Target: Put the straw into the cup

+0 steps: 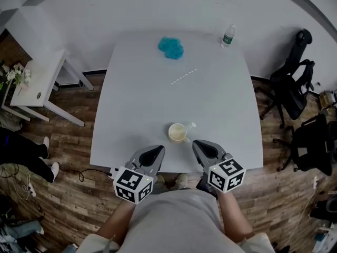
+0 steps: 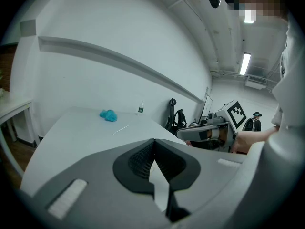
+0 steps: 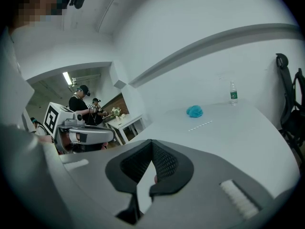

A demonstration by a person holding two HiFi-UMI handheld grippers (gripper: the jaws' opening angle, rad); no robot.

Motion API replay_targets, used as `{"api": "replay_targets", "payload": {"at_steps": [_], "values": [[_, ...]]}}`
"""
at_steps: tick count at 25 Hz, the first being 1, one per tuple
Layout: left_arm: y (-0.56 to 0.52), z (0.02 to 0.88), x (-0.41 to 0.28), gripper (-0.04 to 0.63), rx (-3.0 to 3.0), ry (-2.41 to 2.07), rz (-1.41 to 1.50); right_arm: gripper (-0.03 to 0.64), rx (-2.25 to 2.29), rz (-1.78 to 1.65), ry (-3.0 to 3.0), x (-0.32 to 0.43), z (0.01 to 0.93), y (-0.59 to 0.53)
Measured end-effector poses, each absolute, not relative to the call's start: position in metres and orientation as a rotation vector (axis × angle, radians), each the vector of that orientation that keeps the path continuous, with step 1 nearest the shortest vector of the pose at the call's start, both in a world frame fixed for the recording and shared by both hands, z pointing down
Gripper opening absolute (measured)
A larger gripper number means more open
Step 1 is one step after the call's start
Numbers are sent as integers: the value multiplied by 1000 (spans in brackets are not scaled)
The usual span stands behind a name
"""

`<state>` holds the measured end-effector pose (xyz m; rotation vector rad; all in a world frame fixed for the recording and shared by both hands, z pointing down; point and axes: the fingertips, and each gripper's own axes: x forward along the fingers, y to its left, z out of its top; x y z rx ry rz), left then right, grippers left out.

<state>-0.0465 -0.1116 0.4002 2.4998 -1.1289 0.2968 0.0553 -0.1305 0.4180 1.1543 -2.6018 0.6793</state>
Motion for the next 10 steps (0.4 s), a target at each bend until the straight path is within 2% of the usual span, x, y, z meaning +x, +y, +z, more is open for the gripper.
{"api": "replay_targets", "payload": {"at_steps": [10], "values": [[-111,399,-46,18,2505,-1123,296,5,1154,663,-2603,54,418,-130]]}}
